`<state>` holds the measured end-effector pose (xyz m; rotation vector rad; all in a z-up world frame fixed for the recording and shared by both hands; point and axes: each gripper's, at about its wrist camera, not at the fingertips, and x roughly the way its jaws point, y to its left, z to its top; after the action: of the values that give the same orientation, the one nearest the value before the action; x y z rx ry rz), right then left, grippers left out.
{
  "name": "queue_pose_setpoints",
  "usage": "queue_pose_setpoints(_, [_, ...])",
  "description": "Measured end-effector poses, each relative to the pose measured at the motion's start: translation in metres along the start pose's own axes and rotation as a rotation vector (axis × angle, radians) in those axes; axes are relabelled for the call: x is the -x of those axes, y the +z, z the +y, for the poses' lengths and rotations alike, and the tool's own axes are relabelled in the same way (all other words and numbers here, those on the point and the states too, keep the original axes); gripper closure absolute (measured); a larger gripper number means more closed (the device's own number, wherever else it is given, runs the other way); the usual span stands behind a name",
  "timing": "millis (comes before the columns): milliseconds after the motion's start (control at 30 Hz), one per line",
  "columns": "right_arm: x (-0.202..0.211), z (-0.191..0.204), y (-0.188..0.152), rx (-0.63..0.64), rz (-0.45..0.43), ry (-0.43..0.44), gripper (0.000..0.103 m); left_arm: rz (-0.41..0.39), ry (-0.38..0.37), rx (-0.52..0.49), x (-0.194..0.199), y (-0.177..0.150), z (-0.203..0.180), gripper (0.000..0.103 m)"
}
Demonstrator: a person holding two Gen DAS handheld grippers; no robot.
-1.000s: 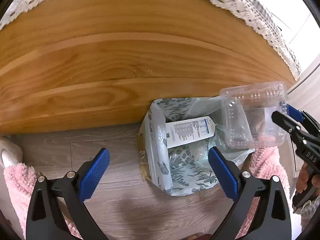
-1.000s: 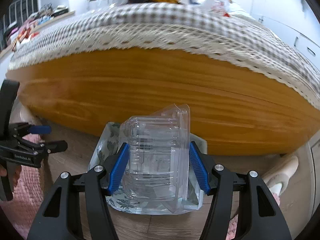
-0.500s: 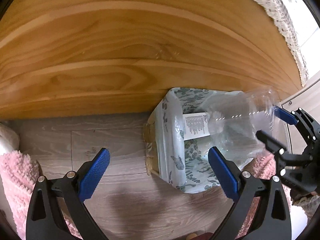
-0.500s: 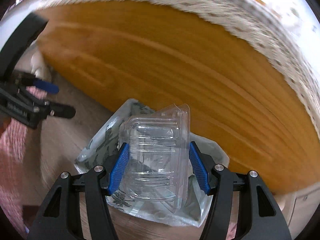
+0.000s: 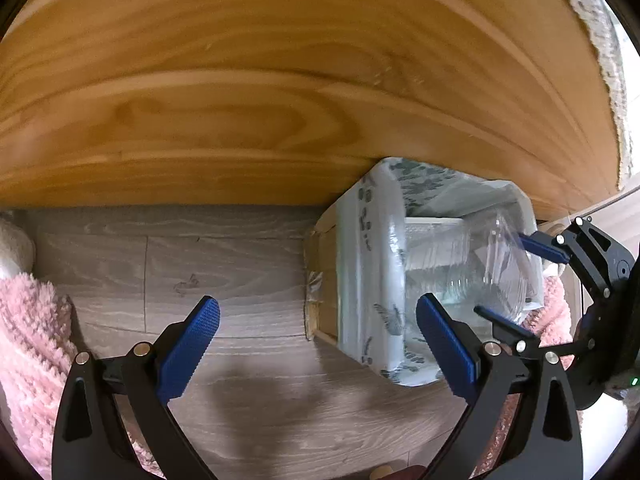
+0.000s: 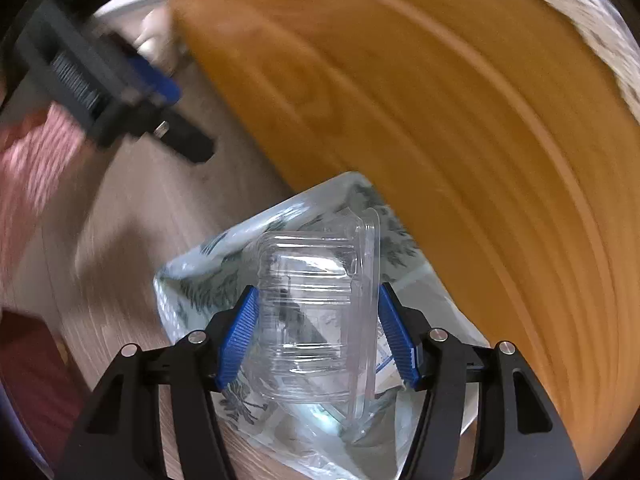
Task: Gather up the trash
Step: 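Lower the clamshell box over the bin with the right tool, then open the right tool to drop the clamshell box into the bin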
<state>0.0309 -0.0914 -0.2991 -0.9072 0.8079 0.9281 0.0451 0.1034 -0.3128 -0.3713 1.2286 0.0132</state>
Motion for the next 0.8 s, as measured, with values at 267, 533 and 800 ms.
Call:
queue_pose_setpoints(267, [-0.029, 0.036, -0.007, 0.316, 0.017, 0.030, 0.044, 0.033, 0.015, 0.044, -0.016, 0.000, 0.016, 0.008])
queue_pose_setpoints(533, [-0.073, 0.053, -0.021, 0.500, 0.053, 0.078, 0.044, 0.052, 0.036, 0.071, -0.027, -0.003, 0.025, 0.008])
queue_pose_setpoints(800, [-0.086, 0.039, -0.013, 0.455, 0.100, 0.169, 0.043, 0.078, 0.032, 0.070, -0.039, -0.003, 0.026, 0.008])
